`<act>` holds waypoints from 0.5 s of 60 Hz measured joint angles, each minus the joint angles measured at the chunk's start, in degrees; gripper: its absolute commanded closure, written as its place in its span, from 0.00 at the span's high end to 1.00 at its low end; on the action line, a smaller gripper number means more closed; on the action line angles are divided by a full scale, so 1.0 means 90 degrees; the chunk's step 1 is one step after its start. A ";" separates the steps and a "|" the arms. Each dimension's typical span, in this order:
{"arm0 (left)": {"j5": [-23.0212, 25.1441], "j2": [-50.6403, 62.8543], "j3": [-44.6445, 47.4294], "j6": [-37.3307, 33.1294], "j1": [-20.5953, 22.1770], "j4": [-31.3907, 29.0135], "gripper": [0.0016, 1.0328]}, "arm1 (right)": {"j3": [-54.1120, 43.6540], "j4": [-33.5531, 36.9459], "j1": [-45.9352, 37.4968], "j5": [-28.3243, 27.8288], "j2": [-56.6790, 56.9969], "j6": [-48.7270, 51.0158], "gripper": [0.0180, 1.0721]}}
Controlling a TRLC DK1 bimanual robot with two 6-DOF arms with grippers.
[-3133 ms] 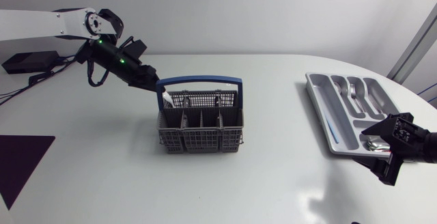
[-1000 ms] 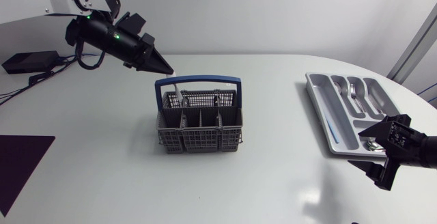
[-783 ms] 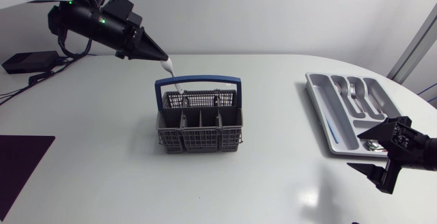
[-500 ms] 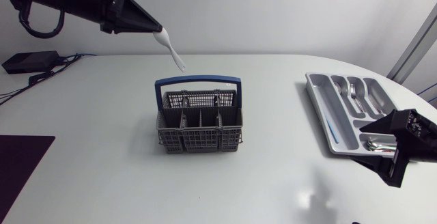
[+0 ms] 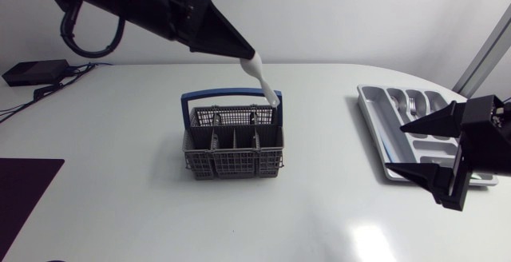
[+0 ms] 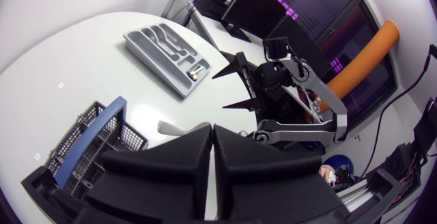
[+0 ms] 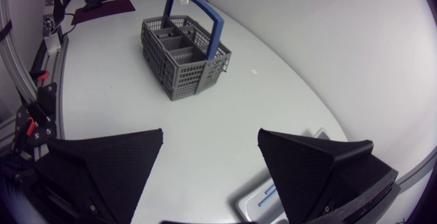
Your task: Unload the cutlery basket into the drawer organizer.
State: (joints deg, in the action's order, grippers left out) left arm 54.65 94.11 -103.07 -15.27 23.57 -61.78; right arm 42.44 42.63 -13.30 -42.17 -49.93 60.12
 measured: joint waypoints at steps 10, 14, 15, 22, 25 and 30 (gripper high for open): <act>-0.0002 0.0044 0.0243 -0.0022 0.0546 0.0187 0.03 | 0.0002 -0.0529 0.1348 0.0202 0.0044 -0.0986 0.95; 0.0000 0.0090 0.0323 -0.0029 0.0685 0.0245 0.03 | 0.0000 -0.0794 0.1819 0.0289 0.0051 -0.1319 0.95; -0.0002 0.0100 0.0342 -0.0041 0.0714 0.0253 0.03 | 0.0002 -0.0867 0.1953 0.0311 0.0051 -0.1411 0.95; -0.0002 0.0228 0.0486 -0.0126 0.0886 0.0257 0.03 | 0.0000 -0.1314 0.2722 0.0605 0.0049 -0.1919 0.89; -0.0002 0.0291 0.0532 -0.0146 0.0942 0.0257 0.03 | 0.0000 -0.1508 0.3050 0.0765 0.0046 -0.2118 0.86; -0.0002 0.0393 0.0585 -0.0165 0.1027 0.0257 0.03 | 0.0017 -0.1746 0.3538 0.0867 -0.0005 -0.2387 0.81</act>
State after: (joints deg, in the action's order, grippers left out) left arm 54.63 97.65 -97.80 -16.75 32.82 -59.46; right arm 42.59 26.92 18.55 -34.37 -49.98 38.63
